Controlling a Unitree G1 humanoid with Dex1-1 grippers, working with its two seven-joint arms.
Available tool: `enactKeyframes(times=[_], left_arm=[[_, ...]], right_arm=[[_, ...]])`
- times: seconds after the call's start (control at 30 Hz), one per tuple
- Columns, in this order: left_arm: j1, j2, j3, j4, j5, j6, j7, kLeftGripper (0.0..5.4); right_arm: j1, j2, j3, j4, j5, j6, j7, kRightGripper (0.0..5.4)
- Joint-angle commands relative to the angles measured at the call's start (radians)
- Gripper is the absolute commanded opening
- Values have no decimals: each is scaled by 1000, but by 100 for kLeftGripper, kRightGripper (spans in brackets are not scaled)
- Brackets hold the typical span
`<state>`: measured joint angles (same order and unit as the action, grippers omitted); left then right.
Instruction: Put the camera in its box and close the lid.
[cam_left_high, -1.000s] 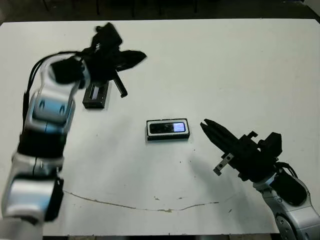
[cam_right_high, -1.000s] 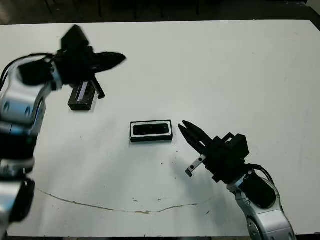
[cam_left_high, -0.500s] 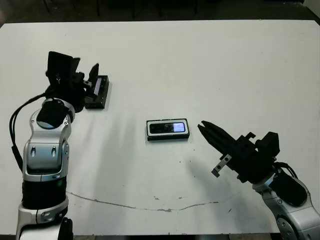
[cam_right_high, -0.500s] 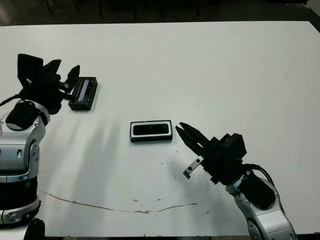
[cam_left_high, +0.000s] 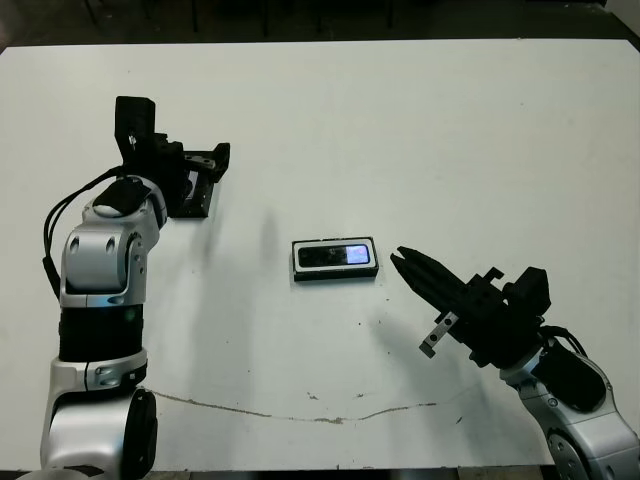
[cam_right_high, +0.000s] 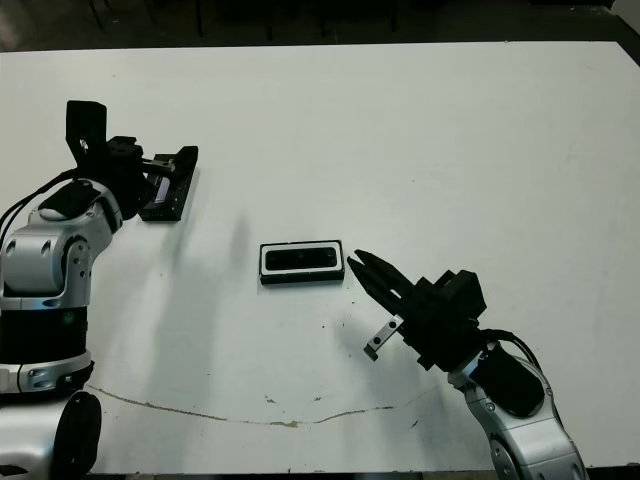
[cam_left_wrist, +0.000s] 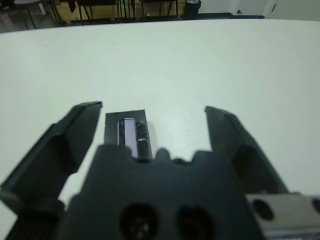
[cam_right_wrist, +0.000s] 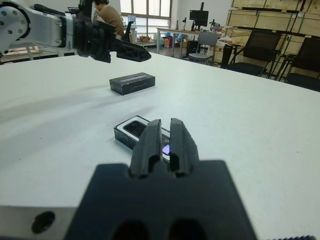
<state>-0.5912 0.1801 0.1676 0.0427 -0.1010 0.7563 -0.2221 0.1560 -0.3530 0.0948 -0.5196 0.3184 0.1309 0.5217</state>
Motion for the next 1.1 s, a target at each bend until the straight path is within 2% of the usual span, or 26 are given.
enactKeyframes(times=[0.03,0.17,0.3,0.47,0.57,0.73,0.93,1.1], left_arm=[[-10,-1,0,52,-15,-10,16,538],[-15,6,-23,106,14,-71,63,538],[-13,19,-47,163,58,-139,115,538],[-19,37,-46,242,62,-193,117,538],[-18,51,-60,268,70,-206,101,538],[-29,57,-56,314,54,-211,74,538],[-45,68,-59,346,37,-163,31,538],[-30,51,-39,338,11,-169,39,538]], right_arm=[[5,-7,2,19,-14,-15,10,0],[9,-11,2,13,-29,-20,6,0],[10,-9,3,34,-37,-63,20,0],[11,-9,7,42,-36,-66,22,0],[6,-11,11,53,-60,-110,30,0],[7,-1,10,55,-57,-118,28,0],[20,3,5,40,-41,-98,21,0],[29,-9,0,24,-43,-82,16,0]])
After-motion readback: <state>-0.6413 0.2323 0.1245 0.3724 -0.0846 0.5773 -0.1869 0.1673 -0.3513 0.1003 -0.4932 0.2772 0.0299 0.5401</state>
